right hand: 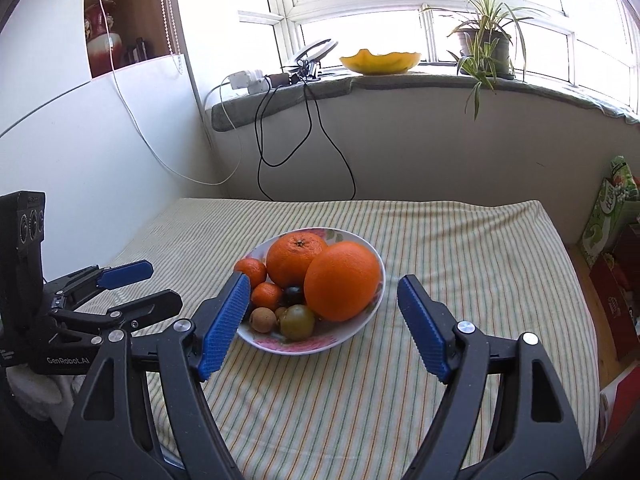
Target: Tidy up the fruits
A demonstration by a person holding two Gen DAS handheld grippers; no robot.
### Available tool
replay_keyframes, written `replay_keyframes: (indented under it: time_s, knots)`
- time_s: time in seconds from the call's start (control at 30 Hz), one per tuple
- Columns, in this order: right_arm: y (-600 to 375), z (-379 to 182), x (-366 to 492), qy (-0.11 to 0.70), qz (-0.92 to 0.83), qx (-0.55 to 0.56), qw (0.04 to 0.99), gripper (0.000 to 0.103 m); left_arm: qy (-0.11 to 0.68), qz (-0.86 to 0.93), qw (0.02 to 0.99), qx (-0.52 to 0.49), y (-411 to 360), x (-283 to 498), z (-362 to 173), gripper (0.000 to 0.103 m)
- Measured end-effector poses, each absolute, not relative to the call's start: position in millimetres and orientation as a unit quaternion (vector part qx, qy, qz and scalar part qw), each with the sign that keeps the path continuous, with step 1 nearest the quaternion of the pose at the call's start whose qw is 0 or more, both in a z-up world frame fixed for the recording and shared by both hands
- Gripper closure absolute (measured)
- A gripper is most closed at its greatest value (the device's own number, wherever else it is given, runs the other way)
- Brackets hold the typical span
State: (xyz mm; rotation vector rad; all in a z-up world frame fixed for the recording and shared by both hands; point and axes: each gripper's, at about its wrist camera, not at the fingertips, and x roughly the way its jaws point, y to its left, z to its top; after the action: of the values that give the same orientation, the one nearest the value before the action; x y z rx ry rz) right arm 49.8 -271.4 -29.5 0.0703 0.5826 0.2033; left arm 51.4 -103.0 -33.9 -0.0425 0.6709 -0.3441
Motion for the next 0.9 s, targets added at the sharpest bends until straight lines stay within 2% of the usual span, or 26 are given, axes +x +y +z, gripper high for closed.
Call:
replay_keyframes:
  time_s: [0.07,0.9]
  knots:
    - [-274,-30,47,0.283,0.089,0.043,0.954,0.009,0.326,-0.160,0.931,-0.021,-101,51,-34,0.020]
    - [-290,-35,44,0.286,0.054,0.058,0.955,0.009,0.323,-0.140,0.936,-0.009,-101,46,-31,0.020]
